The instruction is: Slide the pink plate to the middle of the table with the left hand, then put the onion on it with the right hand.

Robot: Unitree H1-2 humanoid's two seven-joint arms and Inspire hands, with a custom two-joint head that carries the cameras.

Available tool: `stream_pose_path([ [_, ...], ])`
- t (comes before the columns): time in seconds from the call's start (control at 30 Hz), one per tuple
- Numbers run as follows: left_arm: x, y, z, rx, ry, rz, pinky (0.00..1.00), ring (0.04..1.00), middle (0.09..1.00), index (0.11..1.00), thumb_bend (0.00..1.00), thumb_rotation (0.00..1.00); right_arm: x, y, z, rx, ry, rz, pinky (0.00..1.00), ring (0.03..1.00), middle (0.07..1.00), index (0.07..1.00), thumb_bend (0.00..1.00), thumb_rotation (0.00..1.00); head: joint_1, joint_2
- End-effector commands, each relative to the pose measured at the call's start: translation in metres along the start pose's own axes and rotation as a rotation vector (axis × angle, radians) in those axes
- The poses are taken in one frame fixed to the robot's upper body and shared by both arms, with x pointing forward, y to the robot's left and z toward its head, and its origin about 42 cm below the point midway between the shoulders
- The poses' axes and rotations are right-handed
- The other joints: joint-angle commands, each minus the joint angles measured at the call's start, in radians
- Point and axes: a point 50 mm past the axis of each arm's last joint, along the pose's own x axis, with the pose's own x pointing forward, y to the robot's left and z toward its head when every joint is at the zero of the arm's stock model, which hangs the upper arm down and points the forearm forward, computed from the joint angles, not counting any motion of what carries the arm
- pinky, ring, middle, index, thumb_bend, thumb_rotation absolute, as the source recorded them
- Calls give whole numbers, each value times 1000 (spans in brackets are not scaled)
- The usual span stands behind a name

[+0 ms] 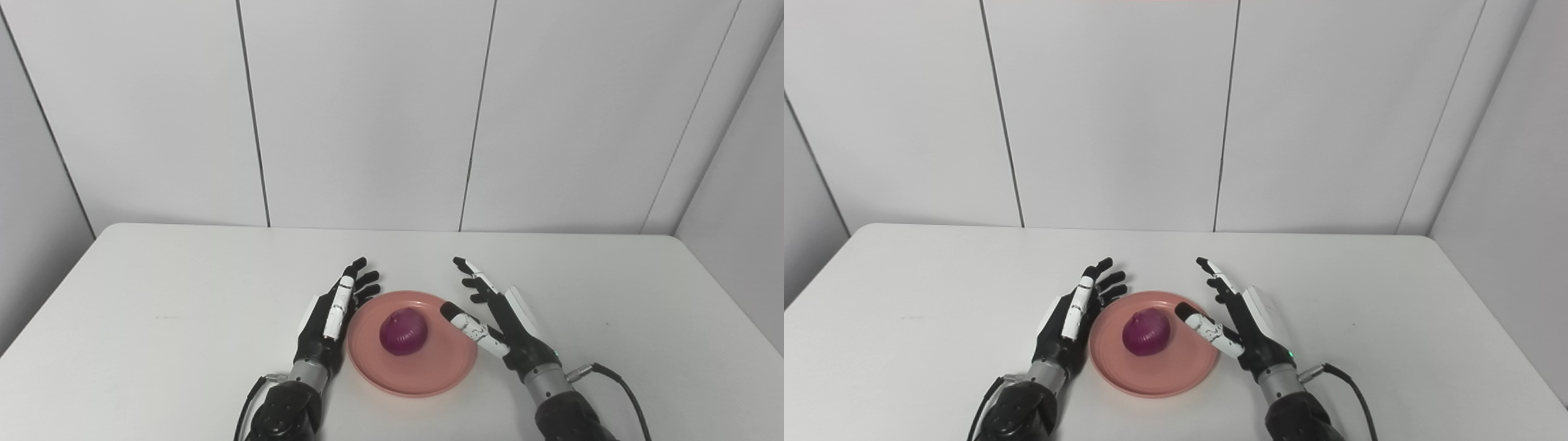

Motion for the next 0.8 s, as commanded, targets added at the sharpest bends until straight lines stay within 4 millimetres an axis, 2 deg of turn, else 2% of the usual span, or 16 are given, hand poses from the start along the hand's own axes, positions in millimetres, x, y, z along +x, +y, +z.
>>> stream_pose_path([
  [0.0, -3, 14, -10, 26, 54, 23, 866, 850, 866, 894, 498, 1000, 10, -11, 5, 100, -28, -37, 839, 916, 955, 956, 870, 1000, 2, -1],
  [0.1, -3, 20, -9, 47, 56, 13, 876, 863, 878, 906, 514, 1000, 12, -12, -4, 179, -10, -39, 896, 947, 956, 959, 807, 1000, -1, -4],
  [0.2, -2, 27, -8, 50, 51, 6, 884, 873, 883, 907, 513, 1000, 15, -12, -11, 204, -1, -44, 902, 946, 950, 959, 776, 988, -1, -7],
  [0.5, -7, 49, -12, -4, 50, 24, 893, 867, 882, 901, 503, 1000, 20, -14, -20, 262, 15, -58, 926, 954, 951, 959, 751, 971, -10, -15],
  [0.77, -12, 50, -16, -31, 8, 39, 917, 876, 885, 908, 511, 1000, 18, -11, -24, 252, 8, -61, 910, 940, 942, 945, 740, 980, -22, -10],
])
